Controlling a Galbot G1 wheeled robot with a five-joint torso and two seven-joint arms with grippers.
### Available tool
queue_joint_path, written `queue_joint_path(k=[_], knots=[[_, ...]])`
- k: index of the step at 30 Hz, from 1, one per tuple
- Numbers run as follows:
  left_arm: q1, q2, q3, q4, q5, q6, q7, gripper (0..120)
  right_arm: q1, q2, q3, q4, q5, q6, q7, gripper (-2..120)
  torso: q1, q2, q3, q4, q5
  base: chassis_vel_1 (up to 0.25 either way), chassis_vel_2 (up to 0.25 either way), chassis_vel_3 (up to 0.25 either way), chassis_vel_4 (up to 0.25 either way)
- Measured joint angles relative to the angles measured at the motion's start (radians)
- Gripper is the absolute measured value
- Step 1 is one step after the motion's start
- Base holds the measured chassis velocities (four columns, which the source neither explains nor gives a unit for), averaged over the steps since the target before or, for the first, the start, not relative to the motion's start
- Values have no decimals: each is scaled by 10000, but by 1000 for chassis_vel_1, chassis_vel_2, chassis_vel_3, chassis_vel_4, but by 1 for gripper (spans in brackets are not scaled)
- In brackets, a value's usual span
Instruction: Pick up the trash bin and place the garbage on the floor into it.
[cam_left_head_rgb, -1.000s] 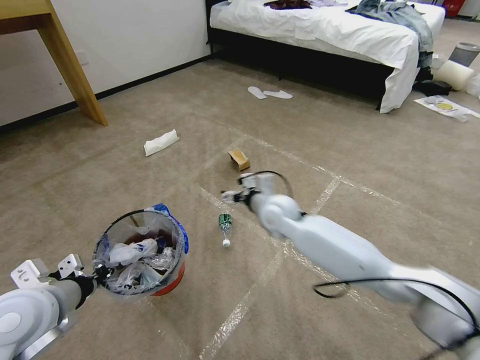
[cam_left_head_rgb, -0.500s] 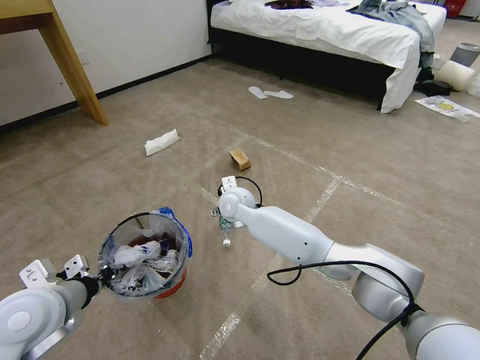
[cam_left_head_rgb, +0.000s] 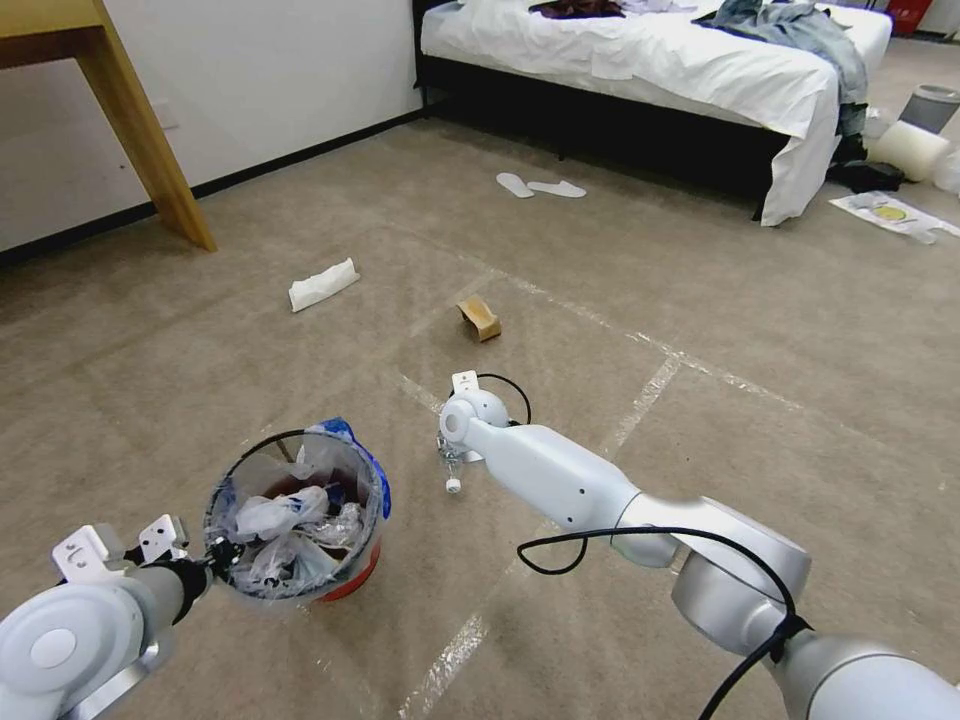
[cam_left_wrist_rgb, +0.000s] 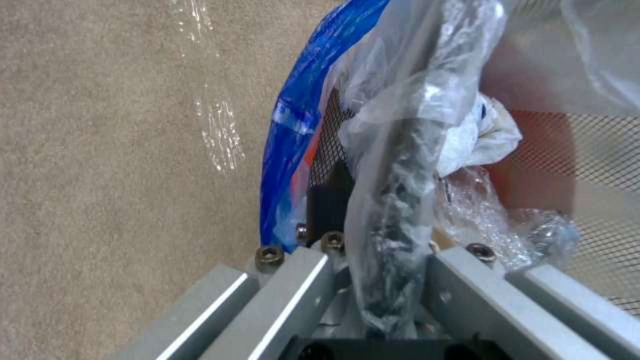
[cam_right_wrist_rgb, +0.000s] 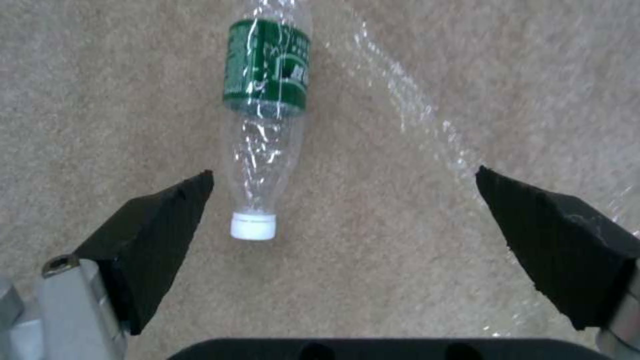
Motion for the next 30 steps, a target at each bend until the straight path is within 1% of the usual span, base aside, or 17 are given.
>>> queue_joint_path(k=[4, 6, 7, 9, 10, 12, 14, 17, 19, 23, 25, 30], knots=[[-4, 12, 1, -2, 0, 0, 2, 0, -67, 148, 143, -186, -52, 56, 2, 100, 0, 0, 0, -1, -2, 0, 0, 0, 0], [37, -3, 17, 2, 44, 2, 17, 0, -204, 611, 507, -794, -297, 328, -109, 100, 0, 0, 0, 0, -1, 0, 0, 0, 0], [37, -3, 17, 2, 44, 2, 17, 0, -204, 611, 507, -794, -297, 328, -109, 100, 0, 0, 0, 0, -1, 0, 0, 0, 0], [69, -24, 50, 6, 82, 10, 40, 0, -249, 827, 695, -1424, -709, 558, -526, 100, 0, 0, 0, 4, -1, 0, 0, 0, 0], [69, -24, 50, 6, 82, 10, 40, 0, -249, 827, 695, -1424, -709, 558, -526, 100, 0, 0, 0, 4, -1, 0, 0, 0, 0], [79, -14, 51, 21, 86, 11, 48, 0, -300, 837, 805, -1733, -896, 693, -927, 100, 0, 0, 0, 0, 0, 0, 0, 0, 0], [89, 5, 45, 29, 83, 11, 61, 0, -332, 837, 844, -1842, -1023, 782, -1108, 100, 0, 1, 0, -2, -1, 0, 0, 0, 0], [105, 20, 38, 44, 81, 13, 66, 0, -377, 835, 861, -1992, -1183, 904, -1354, 100, 0, 1, 0, 0, -1, 0, 0, 0, 0], [102, 39, 38, 45, 74, 15, 66, 0, -445, 830, 864, -2126, -1347, 1080, -1792, 100, 0, 2, 0, 2, 0, 0, 0, 0, 0], [82, 45, 41, 45, 70, 15, 67, 0, -459, 823, 884, -2310, -1488, 1249, -2091, 100, 0, 1, 0, 0, 0, 0, 0, 0, 0], [79, 39, 49, 50, 70, 14, 67, 0, -457, 817, 901, -2649, -1767, 1579, -2498, 100, 0, 1, 0, 0, 0, 0, 0, 0, 0], [62, 31, 84, 59, 79, 15, 71, 0, -451, 813, 917, -2951, -1961, 1729, -2885, 100, 0, 1, 0, 0, -1, 0, 0, 0, 0]])
